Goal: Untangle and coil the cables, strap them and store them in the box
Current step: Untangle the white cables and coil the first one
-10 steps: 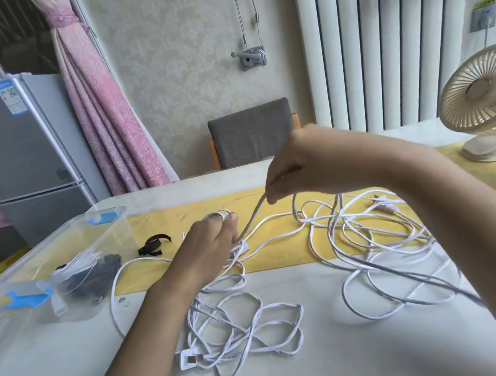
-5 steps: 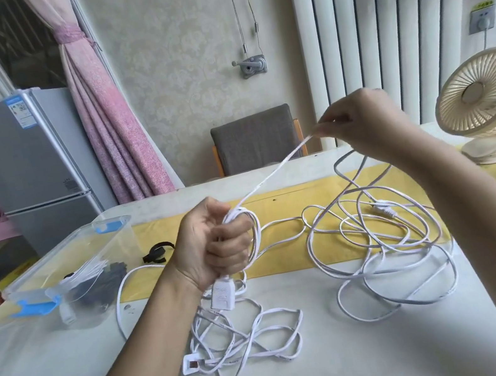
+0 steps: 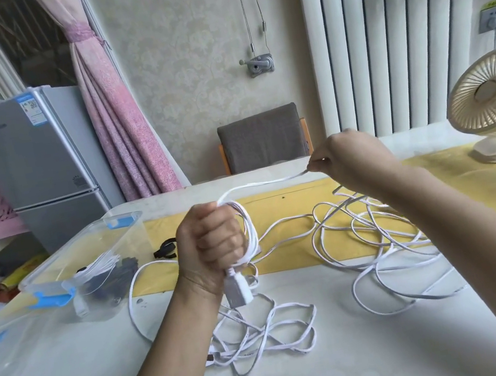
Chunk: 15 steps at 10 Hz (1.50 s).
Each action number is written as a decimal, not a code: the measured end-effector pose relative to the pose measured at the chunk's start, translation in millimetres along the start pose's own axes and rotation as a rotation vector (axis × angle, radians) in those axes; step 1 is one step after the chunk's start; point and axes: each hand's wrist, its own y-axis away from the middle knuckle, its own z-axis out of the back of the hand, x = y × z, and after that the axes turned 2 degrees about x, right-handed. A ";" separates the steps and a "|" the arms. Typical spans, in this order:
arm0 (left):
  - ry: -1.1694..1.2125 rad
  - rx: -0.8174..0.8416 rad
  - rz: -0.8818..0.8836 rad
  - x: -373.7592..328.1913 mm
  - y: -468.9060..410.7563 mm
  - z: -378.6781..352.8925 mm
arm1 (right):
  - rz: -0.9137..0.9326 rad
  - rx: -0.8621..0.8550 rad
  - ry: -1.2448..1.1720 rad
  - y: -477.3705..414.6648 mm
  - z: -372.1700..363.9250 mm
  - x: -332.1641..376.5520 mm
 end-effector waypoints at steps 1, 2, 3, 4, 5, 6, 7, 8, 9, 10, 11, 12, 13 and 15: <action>0.113 -0.076 -0.159 -5.9 4.2 2.4 | 0.034 0.064 0.058 7.3 -7.8 6.1; 0.284 -0.186 -0.312 -15.6 6.9 14.2 | 0.144 0.175 0.212 22.7 -18.3 18.1; 0.325 -0.188 -0.397 -19.0 7.8 21.3 | 0.259 0.242 0.294 34.2 -27.0 29.5; 0.162 -0.311 -0.595 -16.3 0.5 19.5 | 0.426 0.219 0.296 49.0 -40.7 49.5; -0.186 -0.630 -0.704 -17.2 -3.0 17.3 | 0.530 0.136 0.294 57.7 -44.4 59.2; -0.822 -0.940 -0.792 -13.5 -8.3 20.5 | 0.576 0.056 0.277 61.1 -53.7 63.3; -1.282 -0.994 -0.775 -8.6 -6.8 26.6 | 0.603 0.001 0.264 65.2 -55.7 67.8; -1.854 -0.952 -0.638 -3.9 -0.3 40.0 | 0.726 -0.050 0.129 67.2 -50.4 66.3; -1.885 -0.872 -0.509 -2.6 1.8 43.6 | 0.796 -0.059 0.016 65.8 -42.7 64.2; -1.672 -0.818 -0.246 2.6 -1.4 35.7 | 0.771 -0.170 -0.076 57.4 -24.0 64.2; -1.455 -0.789 -0.068 6.6 -4.3 26.3 | 0.716 -0.266 -0.109 51.0 -12.7 61.0; -1.163 -0.619 0.178 12.1 -6.4 17.3 | 0.657 -0.344 -0.148 43.7 -6.9 52.4; -0.956 -0.522 0.282 15.2 -9.5 12.7 | 0.621 -0.368 -0.172 39.2 -7.6 45.3; -0.420 -0.125 0.370 11.1 -12.7 11.2 | 0.521 -0.359 -0.239 26.4 -19.4 22.9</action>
